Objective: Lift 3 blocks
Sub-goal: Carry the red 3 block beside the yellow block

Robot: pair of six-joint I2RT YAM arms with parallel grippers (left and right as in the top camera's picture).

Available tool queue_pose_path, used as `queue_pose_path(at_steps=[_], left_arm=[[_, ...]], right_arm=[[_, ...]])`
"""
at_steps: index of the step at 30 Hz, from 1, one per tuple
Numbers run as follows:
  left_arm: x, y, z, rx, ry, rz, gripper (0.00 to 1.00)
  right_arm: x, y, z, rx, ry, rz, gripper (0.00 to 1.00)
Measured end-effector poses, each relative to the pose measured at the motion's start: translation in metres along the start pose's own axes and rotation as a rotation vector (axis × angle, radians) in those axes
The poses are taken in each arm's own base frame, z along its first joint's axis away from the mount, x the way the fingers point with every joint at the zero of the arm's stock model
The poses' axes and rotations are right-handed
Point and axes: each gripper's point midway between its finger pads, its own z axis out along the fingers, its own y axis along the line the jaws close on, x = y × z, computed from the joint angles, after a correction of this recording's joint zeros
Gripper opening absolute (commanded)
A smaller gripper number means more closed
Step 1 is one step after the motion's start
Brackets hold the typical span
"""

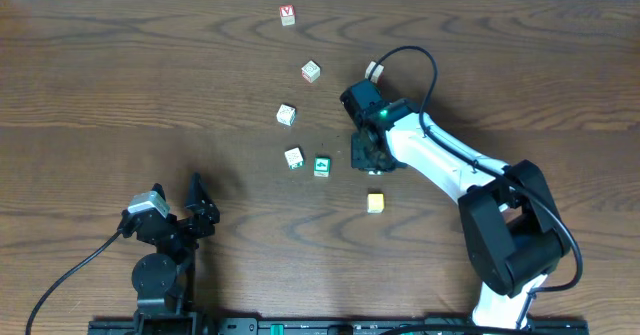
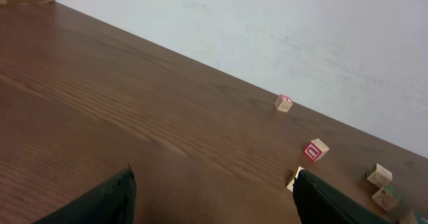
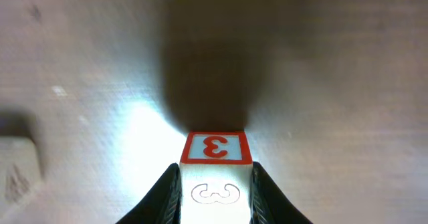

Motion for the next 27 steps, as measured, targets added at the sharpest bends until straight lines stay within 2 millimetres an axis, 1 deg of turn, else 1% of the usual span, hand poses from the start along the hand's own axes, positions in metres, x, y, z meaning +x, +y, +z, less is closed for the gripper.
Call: queue_pose_path(at_steps=[1,4,6,10,11,13,15,17,19,21,23,25,27], left_arm=[[0.0,0.0,0.0,0.0,0.0,0.0,0.76],[0.0,0.0,0.0,0.0,0.0,0.0,0.76],[0.0,0.0,0.0,0.0,0.0,0.0,0.76],[0.0,0.0,0.0,0.0,0.0,0.0,0.76],[0.0,0.0,0.0,0.0,0.0,0.0,0.76],[0.0,0.0,0.0,0.0,0.0,0.0,0.76],[0.0,0.0,0.0,0.0,0.0,0.0,0.76],[0.0,0.0,0.0,0.0,0.0,0.0,0.75],[0.0,0.0,0.0,0.0,0.0,0.0,0.76],[0.0,0.0,0.0,0.0,0.0,0.0,0.76],[0.0,0.0,0.0,0.0,0.001,0.0,0.76],[0.0,0.0,0.0,0.0,0.001,0.0,0.76],[0.0,0.0,0.0,0.0,0.0,0.0,0.76]], right_arm=[[0.002,-0.002,-0.002,0.004,0.006,-0.006,0.16],[0.008,-0.012,-0.019,0.009,0.022,-0.016,0.17],[0.009,-0.021,-0.041,0.004,0.008,-0.014,0.16],[0.014,-0.037,-0.073,0.001,-0.014,-0.008,0.11],[0.017,-0.043,-0.079,0.007,-0.015,-0.004,0.09],[0.023,-0.05,-0.084,0.025,0.002,-0.005,0.07],[0.028,-0.054,-0.083,0.04,0.022,-0.007,0.06],[0.035,-0.057,-0.077,0.052,0.043,-0.011,0.05],[0.05,-0.063,-0.06,0.073,0.08,-0.015,0.05],[0.058,-0.066,-0.049,0.08,0.097,-0.016,0.05],[0.074,-0.072,-0.033,0.089,0.132,-0.019,0.05],[0.082,-0.074,-0.024,0.089,0.148,-0.02,0.05],[0.085,-0.071,-0.017,0.067,0.149,-0.018,0.06]])
